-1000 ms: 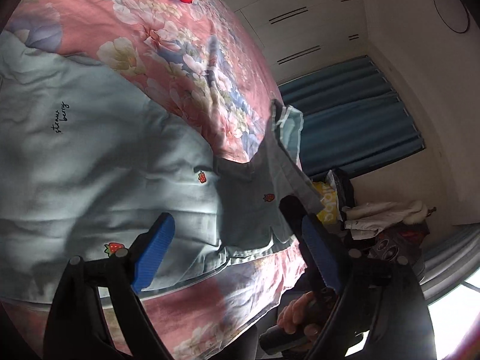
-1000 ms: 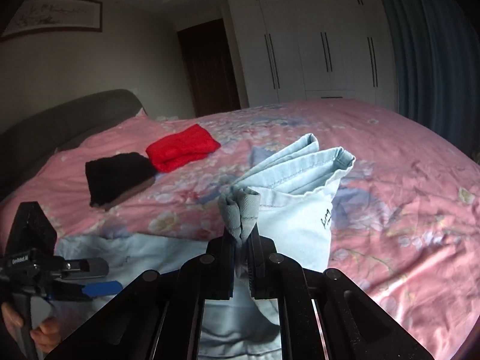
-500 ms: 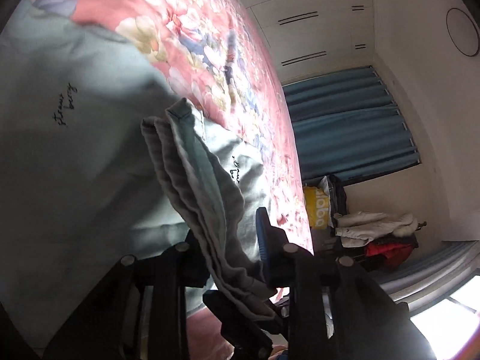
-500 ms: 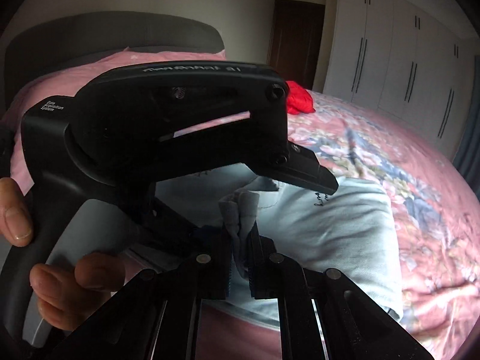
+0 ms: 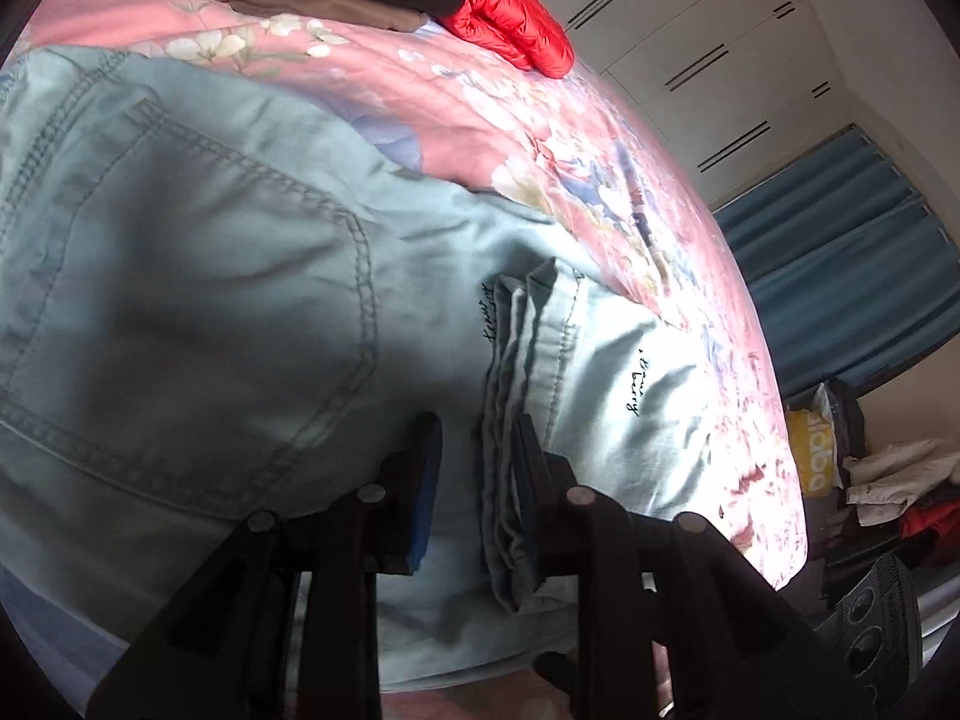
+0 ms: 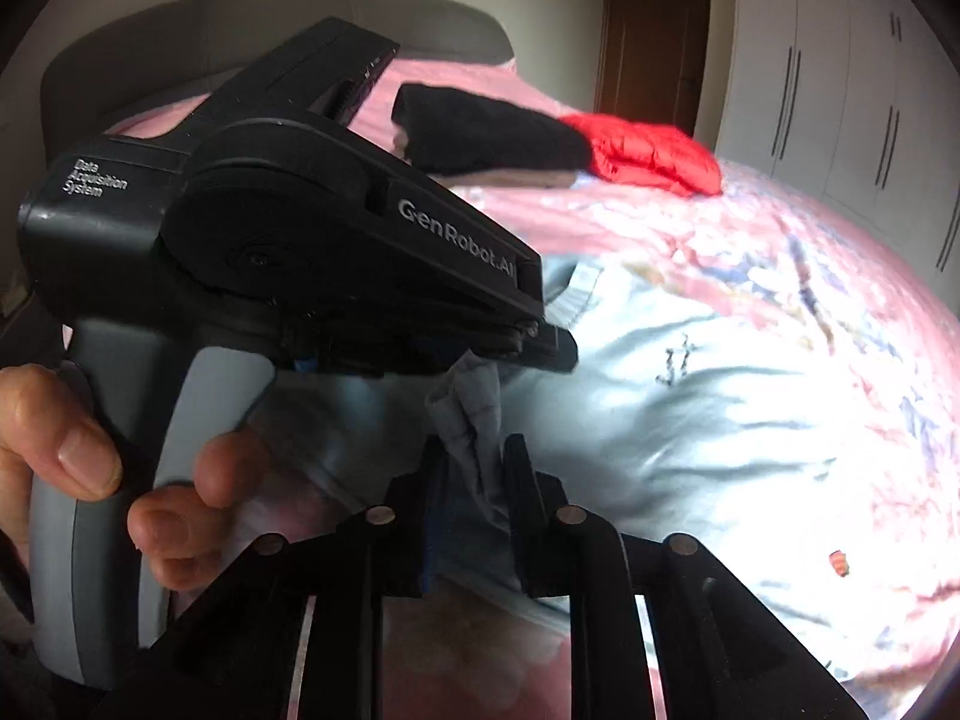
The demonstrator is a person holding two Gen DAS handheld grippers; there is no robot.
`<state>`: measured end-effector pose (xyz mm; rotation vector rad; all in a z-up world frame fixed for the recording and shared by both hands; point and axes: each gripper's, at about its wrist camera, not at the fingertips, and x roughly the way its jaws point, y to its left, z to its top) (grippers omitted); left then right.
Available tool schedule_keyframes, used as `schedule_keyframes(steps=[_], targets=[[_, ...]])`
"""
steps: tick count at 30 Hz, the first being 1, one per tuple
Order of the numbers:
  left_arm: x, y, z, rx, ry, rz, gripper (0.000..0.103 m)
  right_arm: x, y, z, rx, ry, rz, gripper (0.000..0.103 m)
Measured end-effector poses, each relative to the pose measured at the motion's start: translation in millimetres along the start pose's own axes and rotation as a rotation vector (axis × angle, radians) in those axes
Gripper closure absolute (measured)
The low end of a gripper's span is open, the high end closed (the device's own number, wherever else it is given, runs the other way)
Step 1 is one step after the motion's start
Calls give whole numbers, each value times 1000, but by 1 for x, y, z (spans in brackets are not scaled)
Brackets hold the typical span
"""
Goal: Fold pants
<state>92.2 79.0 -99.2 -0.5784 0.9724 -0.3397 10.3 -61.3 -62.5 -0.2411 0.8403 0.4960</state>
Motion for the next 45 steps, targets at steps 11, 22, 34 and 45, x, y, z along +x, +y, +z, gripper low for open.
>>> schedule_keyframes(steps=[11, 22, 34, 45], targets=[[-3, -59, -20, 222, 0, -97, 70, -72, -83, -2, 227, -130, 73, 63], [9, -9, -48, 144, 75, -28, 101, -32, -82, 11, 240, 40, 3, 85], [16, -19, -47, 154, 75, -15, 102, 79, -53, 70, 172, 127, 73, 91], [20, -22, -44, 151, 78, -13, 102, 51, -45, 66, 187, 76, 88, 91]])
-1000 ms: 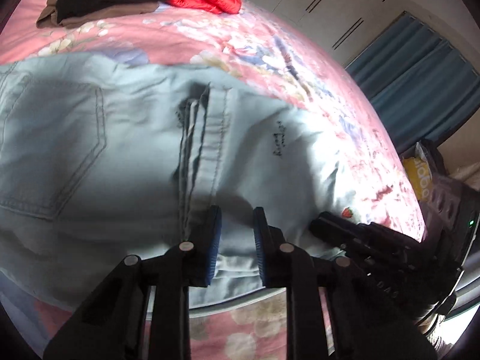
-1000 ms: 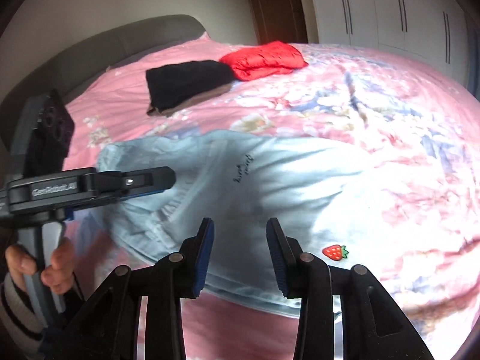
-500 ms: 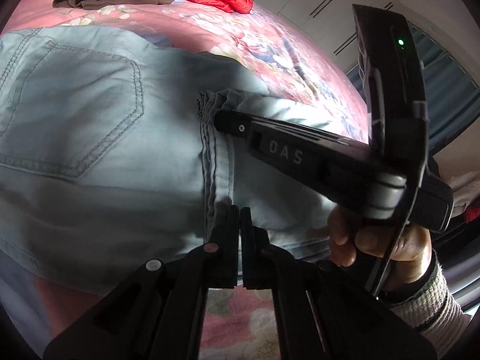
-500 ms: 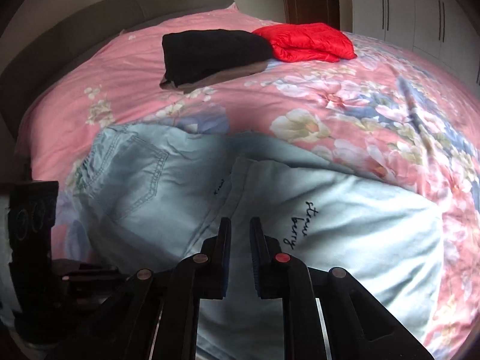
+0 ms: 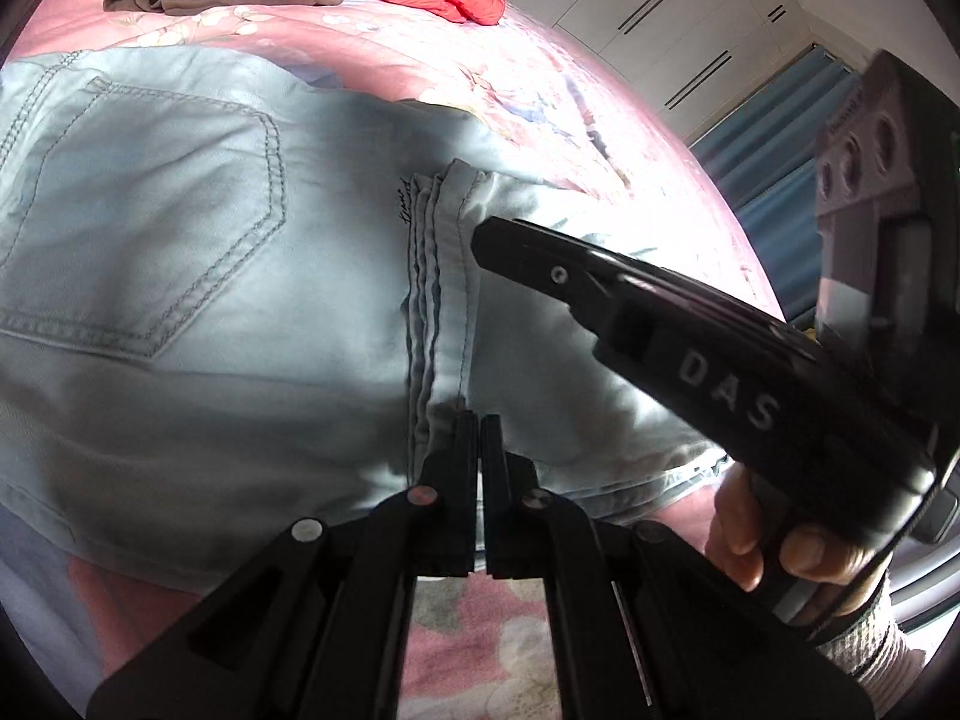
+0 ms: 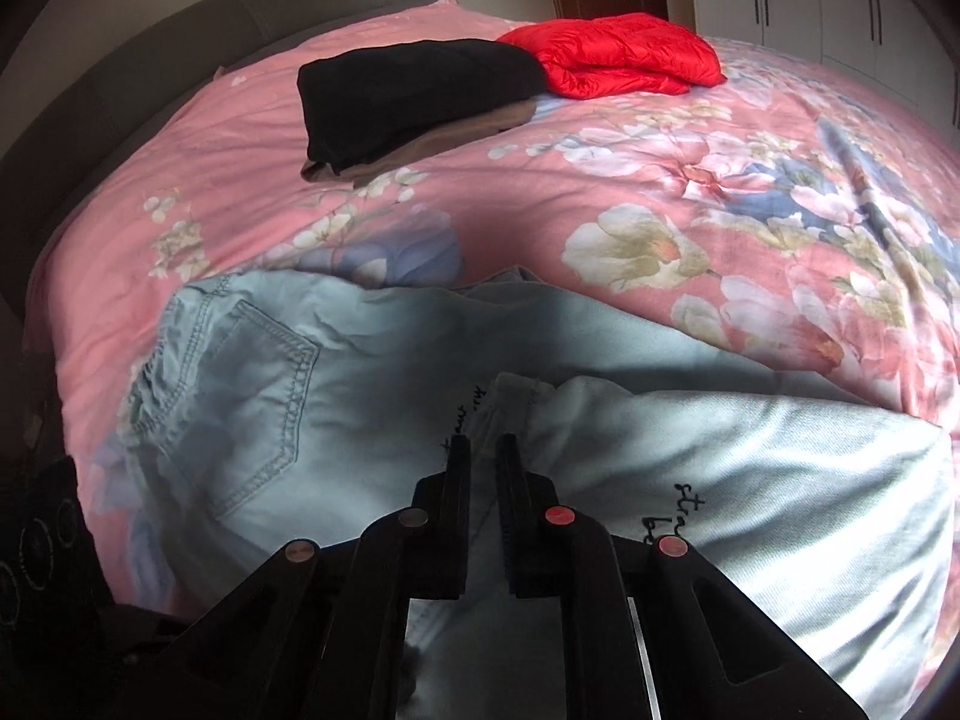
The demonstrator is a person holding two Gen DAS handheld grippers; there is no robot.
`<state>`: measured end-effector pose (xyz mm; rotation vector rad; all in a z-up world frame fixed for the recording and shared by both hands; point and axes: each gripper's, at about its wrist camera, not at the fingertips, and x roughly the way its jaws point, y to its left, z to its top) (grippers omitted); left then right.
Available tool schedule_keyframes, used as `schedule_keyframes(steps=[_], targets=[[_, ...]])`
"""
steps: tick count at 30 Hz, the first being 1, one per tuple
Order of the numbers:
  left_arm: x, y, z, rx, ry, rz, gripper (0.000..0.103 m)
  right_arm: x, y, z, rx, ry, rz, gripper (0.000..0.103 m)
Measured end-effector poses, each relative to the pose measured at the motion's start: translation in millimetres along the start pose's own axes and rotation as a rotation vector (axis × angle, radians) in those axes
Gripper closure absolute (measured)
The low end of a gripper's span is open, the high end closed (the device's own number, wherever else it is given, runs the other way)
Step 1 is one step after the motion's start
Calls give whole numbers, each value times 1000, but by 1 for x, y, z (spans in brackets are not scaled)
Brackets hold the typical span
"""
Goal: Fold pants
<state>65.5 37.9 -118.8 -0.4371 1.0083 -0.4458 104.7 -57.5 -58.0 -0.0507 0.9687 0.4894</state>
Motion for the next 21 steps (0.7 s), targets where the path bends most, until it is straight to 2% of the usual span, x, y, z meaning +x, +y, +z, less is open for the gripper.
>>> schedule_keyframes(steps=[7, 12, 17, 21], targets=[[2, -1, 0, 4, -1, 11, 102, -31, 13, -21, -70, -41, -45, 91], [4, -2, 0, 7, -4, 24, 102, -41, 7, -31, -57, -52, -63, 91], [5, -2, -1, 15, -1, 39, 102, -32, -1, -44, -41, 10, -81, 91], [5, -2, -1, 20, -2, 45, 101, -30, -10, -53, 2, 32, -51, 91]])
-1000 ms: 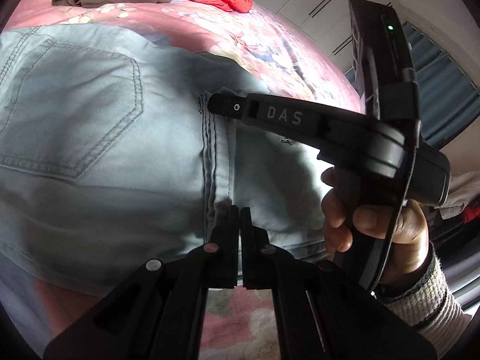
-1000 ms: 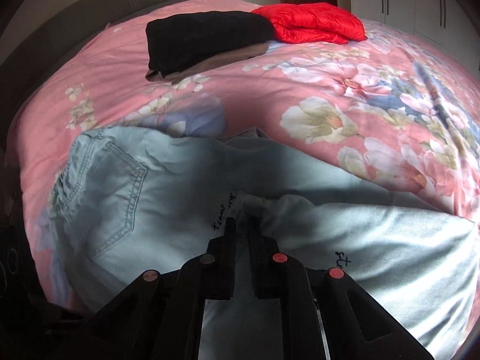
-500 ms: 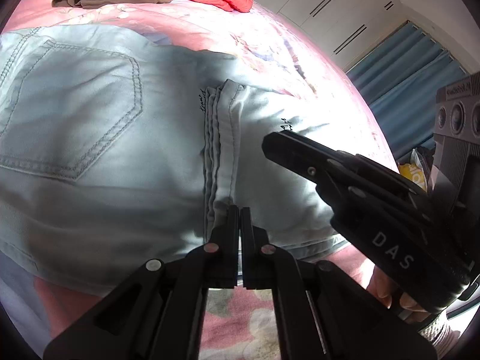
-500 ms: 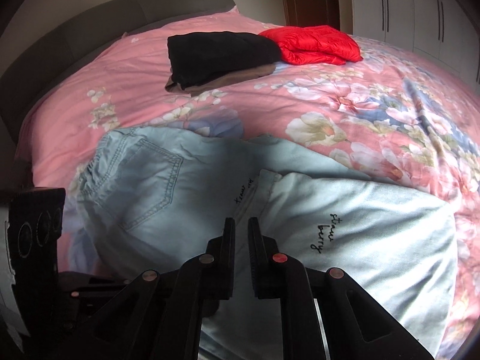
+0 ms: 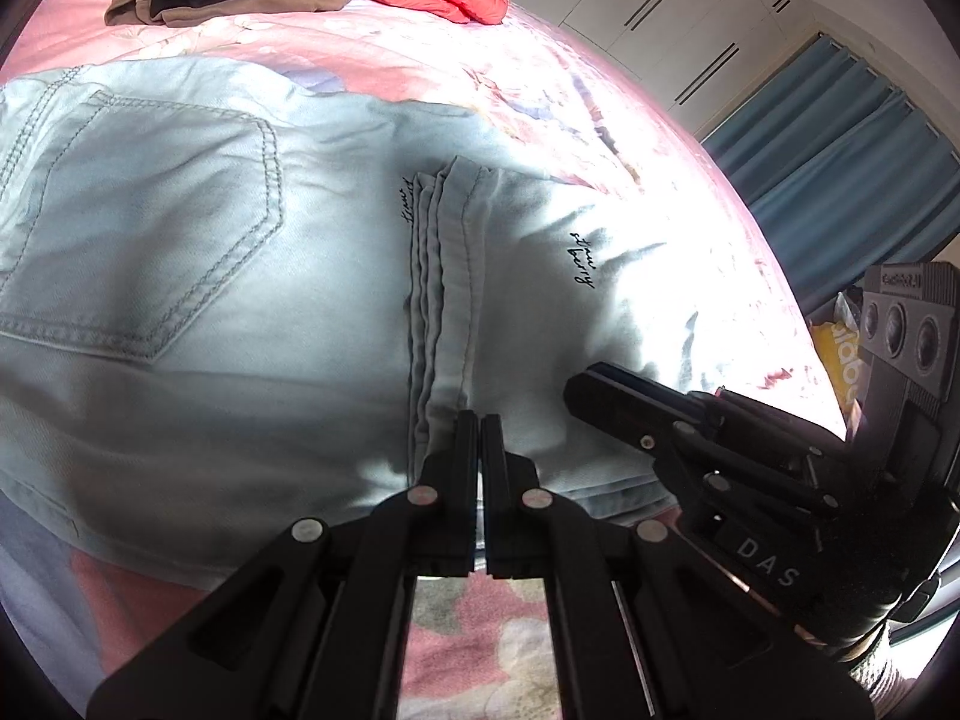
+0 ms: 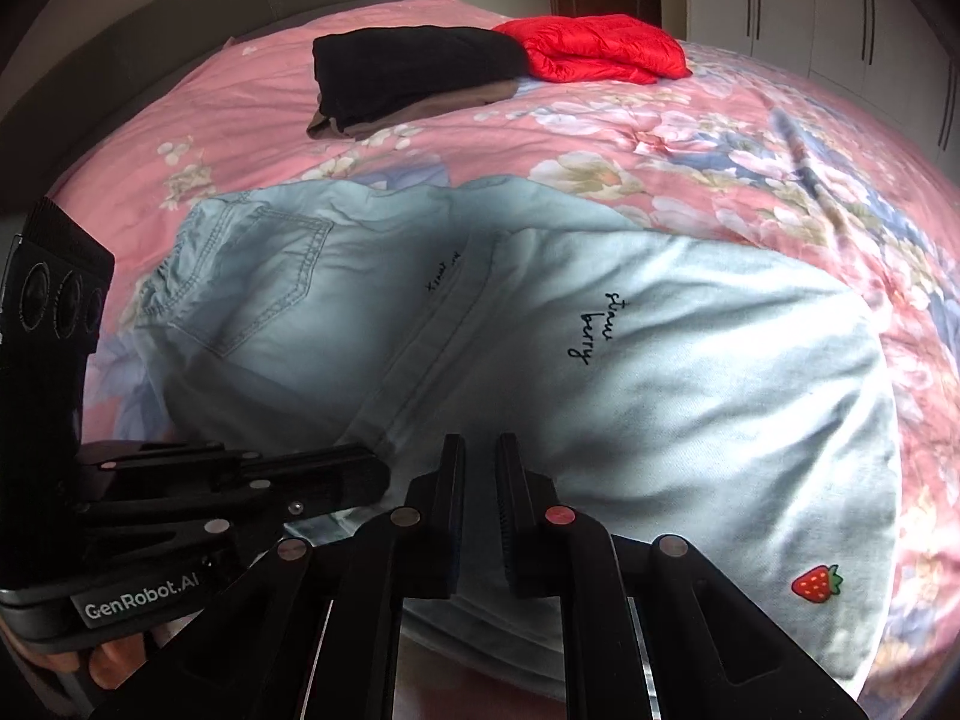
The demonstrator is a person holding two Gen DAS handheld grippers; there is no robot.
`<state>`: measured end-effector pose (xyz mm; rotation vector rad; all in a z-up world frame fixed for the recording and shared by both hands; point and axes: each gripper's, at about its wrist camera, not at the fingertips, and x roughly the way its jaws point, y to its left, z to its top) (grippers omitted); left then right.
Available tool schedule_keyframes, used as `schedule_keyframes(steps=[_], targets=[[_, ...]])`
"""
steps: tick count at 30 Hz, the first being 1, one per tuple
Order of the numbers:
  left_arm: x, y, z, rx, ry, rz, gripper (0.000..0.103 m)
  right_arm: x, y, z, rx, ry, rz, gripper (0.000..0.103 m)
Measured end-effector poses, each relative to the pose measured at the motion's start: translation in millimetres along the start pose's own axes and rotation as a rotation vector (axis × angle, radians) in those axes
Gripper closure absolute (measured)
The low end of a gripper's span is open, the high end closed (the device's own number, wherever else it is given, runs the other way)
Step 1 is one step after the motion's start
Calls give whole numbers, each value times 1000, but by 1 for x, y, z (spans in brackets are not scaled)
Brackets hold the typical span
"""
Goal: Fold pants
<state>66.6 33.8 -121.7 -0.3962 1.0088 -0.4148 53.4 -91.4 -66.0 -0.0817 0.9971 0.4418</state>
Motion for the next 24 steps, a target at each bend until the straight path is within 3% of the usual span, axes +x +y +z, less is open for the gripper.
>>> schedule_keyframes(steps=[6, 15, 20, 24], targets=[[1, -1, 0, 6, 0, 12, 102, -29, -10, -7, 44, -70, -23, 91], [3, -8, -3, 43, -8, 59, 101, -61, -49, -26, 132, -145, -183, 91], [5, -14, -4, 67, -4, 93, 101, -62, -74, -46, 212, -121, -267, 91], [5, -16, -3, 63, 4, 107, 101, -57, -84, -63, 259, -108, -238, 91]])
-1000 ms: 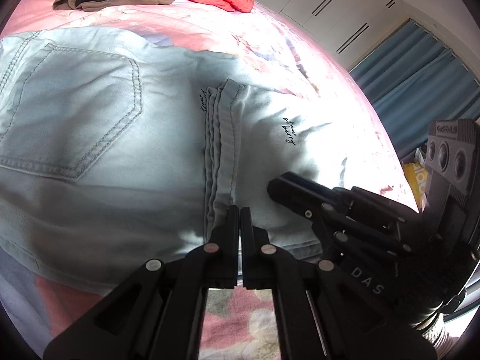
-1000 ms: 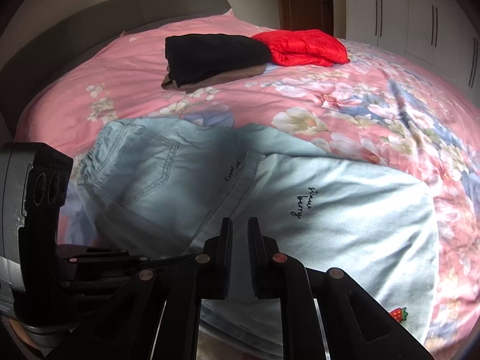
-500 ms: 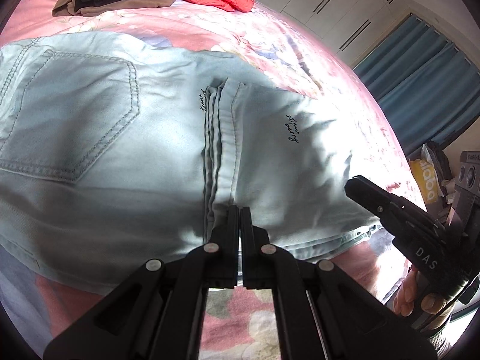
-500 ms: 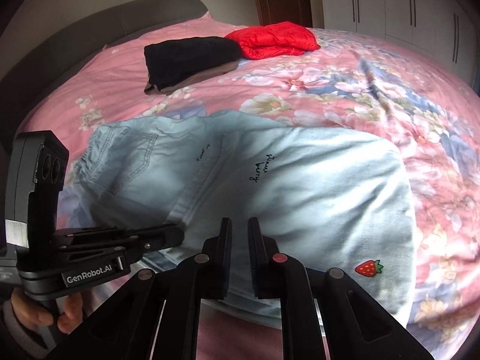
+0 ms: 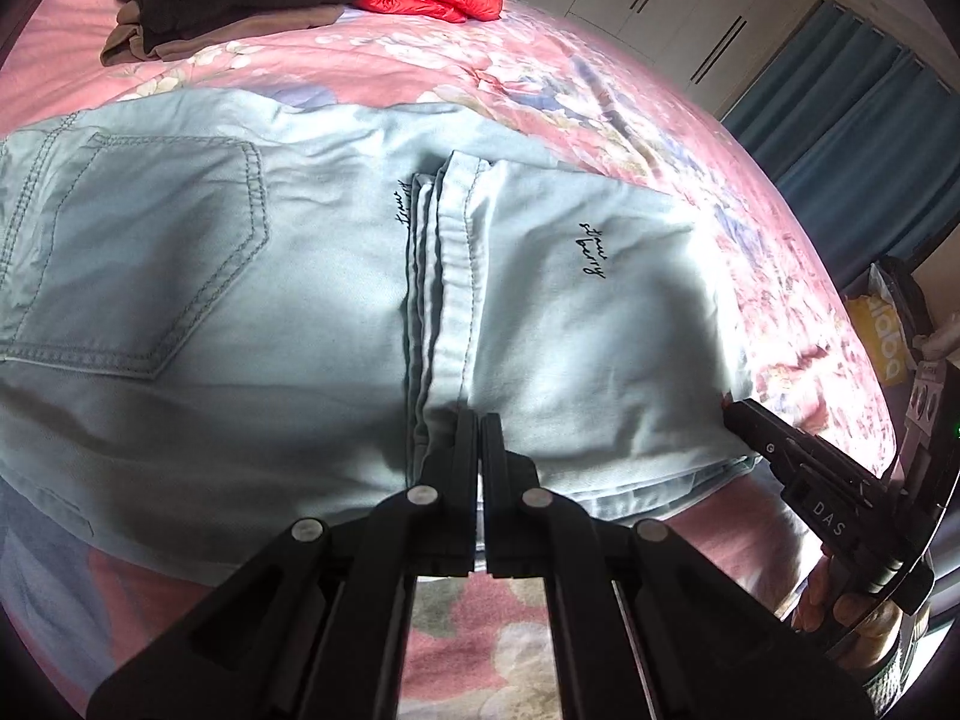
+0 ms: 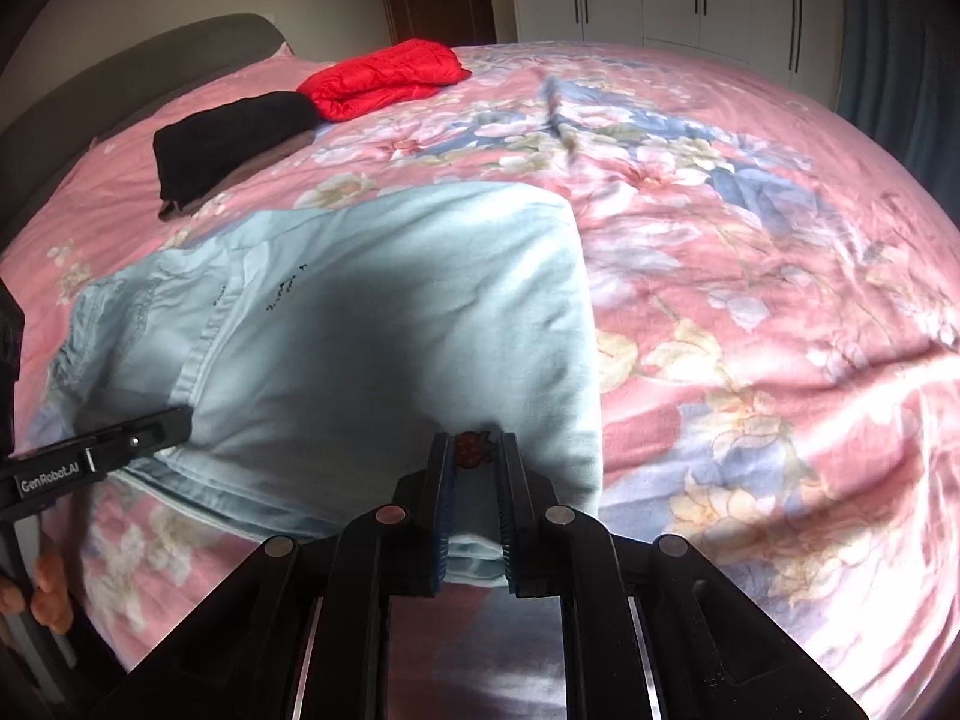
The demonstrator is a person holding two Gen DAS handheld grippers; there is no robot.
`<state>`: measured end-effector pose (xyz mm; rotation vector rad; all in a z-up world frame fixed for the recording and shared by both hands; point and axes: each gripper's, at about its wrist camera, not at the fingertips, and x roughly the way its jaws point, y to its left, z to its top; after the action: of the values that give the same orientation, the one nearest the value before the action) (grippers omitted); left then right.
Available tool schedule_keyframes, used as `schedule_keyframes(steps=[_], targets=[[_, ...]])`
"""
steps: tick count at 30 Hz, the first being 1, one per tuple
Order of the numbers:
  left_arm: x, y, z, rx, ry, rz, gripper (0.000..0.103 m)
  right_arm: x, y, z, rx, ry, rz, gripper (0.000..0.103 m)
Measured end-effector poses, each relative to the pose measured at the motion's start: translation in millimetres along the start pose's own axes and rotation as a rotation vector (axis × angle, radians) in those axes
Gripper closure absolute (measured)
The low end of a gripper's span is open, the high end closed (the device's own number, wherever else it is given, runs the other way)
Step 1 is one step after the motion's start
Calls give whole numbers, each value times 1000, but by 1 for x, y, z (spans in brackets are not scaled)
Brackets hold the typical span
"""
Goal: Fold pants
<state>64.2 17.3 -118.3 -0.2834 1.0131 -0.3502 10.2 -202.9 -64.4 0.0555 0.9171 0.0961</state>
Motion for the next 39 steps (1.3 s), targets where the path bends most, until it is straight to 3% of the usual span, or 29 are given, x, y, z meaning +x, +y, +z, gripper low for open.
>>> schedule_keyframes(steps=[7, 9, 11, 12, 17, 22, 27, 34, 39], targets=[[-18, 8, -7, -80, -7, -36, 98, -9, 1, -6, 36, -29, 3, 91], [-29, 8, -12, -93, -15, -48, 87, -17, 0, -10, 44, -54, 18, 90], [-44, 11, -17, -112, -43, -30, 45, -28, -2, -14, 51, -90, 38, 86], [-53, 15, -20, -132, -70, -37, 42, -34, -2, -17, 57, -106, 48, 85], [-85, 45, -27, -241, -134, -37, 42, -53, 0, -28, 74, -149, 126, 69], [-100, 91, -41, -411, -178, -60, 40, -58, 15, -33, 46, -152, 170, 69], [-92, 130, -55, -610, -178, -180, 39, -57, 28, -33, 25, -148, 190, 69], [-86, 161, -44, -725, -239, -239, 38, -54, 39, -36, 3, -133, 200, 69], [-84, 173, -30, -738, -258, -218, 38, -51, 40, -36, 4, -124, 199, 69]])
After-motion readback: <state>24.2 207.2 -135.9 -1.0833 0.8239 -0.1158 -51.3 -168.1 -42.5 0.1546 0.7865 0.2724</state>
